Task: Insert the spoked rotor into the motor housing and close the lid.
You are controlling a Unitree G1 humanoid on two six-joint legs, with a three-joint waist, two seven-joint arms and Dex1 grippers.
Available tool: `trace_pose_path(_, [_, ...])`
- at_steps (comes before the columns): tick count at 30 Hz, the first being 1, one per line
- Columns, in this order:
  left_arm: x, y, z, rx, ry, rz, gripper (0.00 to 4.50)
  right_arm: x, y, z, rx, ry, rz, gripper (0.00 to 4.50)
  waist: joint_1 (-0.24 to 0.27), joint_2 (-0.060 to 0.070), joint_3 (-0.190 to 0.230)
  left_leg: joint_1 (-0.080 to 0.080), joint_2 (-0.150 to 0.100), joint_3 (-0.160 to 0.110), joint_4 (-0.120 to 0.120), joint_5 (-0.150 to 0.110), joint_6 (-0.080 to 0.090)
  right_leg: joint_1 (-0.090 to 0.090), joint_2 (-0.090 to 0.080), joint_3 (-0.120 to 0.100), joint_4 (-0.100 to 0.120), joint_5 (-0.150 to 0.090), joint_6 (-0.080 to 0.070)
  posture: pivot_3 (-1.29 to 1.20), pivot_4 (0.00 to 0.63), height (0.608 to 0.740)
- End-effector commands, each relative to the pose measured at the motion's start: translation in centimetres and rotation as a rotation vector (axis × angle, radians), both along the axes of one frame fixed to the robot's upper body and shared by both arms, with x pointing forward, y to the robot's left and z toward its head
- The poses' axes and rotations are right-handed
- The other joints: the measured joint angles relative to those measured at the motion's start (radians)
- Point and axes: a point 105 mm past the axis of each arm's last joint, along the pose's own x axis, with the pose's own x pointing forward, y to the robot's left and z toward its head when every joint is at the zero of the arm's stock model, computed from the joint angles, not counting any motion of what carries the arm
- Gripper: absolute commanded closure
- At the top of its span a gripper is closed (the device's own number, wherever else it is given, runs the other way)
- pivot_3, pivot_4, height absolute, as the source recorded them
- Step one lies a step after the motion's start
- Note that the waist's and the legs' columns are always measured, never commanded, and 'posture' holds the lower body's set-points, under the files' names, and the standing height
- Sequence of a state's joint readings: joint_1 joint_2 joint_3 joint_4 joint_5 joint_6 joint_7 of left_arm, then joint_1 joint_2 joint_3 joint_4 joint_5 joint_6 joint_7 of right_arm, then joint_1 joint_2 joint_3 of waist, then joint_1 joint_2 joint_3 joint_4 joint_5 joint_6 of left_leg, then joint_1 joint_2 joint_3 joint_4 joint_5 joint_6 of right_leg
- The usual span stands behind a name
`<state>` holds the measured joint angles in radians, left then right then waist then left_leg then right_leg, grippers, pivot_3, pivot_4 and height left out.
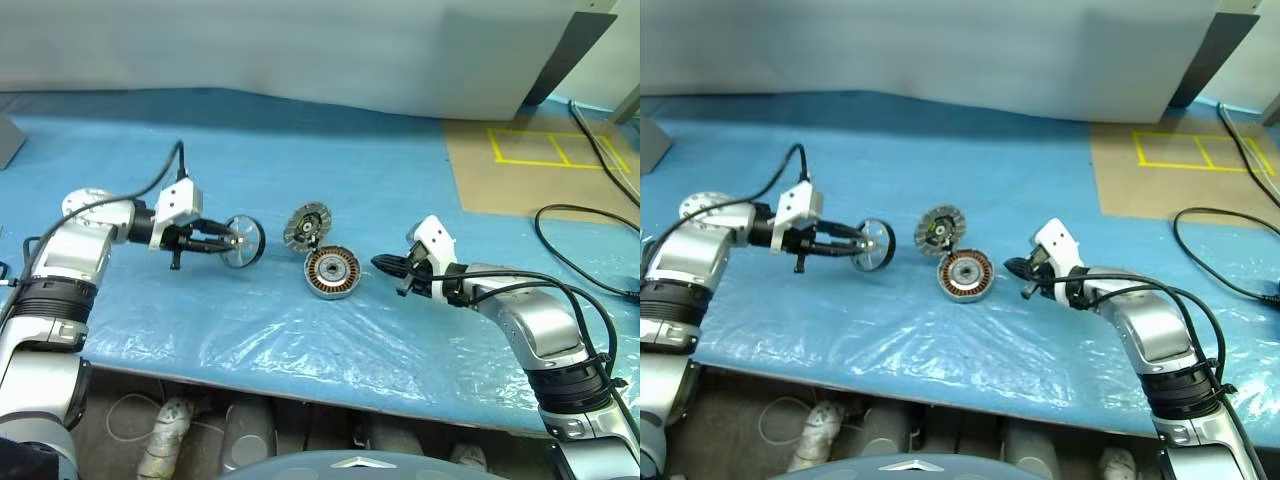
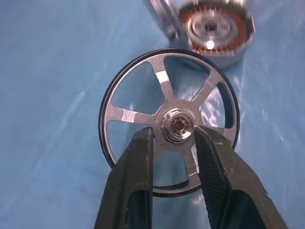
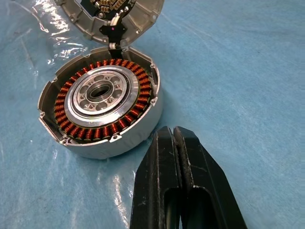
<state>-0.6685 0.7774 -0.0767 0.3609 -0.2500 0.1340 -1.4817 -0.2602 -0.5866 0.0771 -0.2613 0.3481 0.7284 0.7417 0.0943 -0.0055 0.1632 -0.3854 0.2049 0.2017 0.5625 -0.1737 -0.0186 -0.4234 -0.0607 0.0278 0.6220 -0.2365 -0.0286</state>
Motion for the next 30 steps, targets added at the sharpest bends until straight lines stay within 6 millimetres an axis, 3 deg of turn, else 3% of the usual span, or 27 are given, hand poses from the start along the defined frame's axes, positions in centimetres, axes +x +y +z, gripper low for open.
trace_pose_path(1, [-1.2,-1.8,1.5,-0.064,0.002,-0.085,3.55,0.4,-0.5,2.1,0.022,-0.072,-0.01,4.5,0.001,0.0,0.0,0.0,0.0,0.0,0.0,0.0,-0.001,0.0,0.001,-0.001,0.0,-0.001,-0.001,0.0,0.15,0.74])
trace_pose_path(9, [-3.1,-4.0,3.7,-0.177,0.063,-0.178,3.55,0.1,-1.2,1.7,0.012,-0.065,-0.042,4.5,0.003,0.0,0.0,-0.001,0.001,0.0,0.0,-0.001,-0.002,0.0,0.002,-0.002,0.0,-0.001,-0.002,0.0,0.15,0.74])
trace_pose_path(14, [-2.8,-7.4,5.5,-0.337,0.044,-0.225,3.55,0.2,-0.9,1.4,0.018,-0.059,-0.05,4.5,0.005,0.0,0.0,-0.001,0.001,0.0,0.002,-0.001,-0.002,0.0,0.002,-0.001,0.0,-0.001,-0.002,0.0,0.15,0.74])
trace_pose_path(17, [-2.3,-9.8,4.4,-0.353,0.066,-0.242,3.55,0.2,-0.9,1.2,0.011,-0.056,-0.043,4.5,0.004,-0.001,0.001,-0.001,0.001,0.0,0.003,-0.001,-0.001,0.001,0.001,-0.001,0.0,-0.001,-0.002,0.0,0.15,0.74])
trace_pose_path(19, [-2.0,-10.6,2.6,-0.307,0.076,-0.245,3.55,0.3,-0.8,1.2,0.006,-0.057,-0.043,4.5,0.002,-0.001,0.001,0.0,0.0,0.0,0.003,-0.001,-0.001,0.002,0.001,-0.001,0.0,-0.001,-0.002,0.0,0.15,0.74])
trace_pose_path(26, [-1.4,-11.0,-2.3,-0.165,0.104,-0.217,3.55,0.0,-1.3,1.3,0.028,-0.059,-0.073,4.5,0.001,-0.001,0.001,0.0,0.001,-0.001,0.002,-0.001,-0.001,0.001,0.003,-0.001,0.0,0.001,0.002,0.0,0.15,0.74])
trace_pose_path(30, [-1.2,-10.9,-3.5,-0.156,0.122,-0.199,3.55,-0.8,-1.7,2.9,0.088,-0.083,-0.062,4.5,0.003,-0.001,0.001,-0.001,0.0,-0.001,0.002,-0.001,-0.001,0.001,0.002,-0.001,-0.001,0.001,0.002,0.0,0.15,0.74])
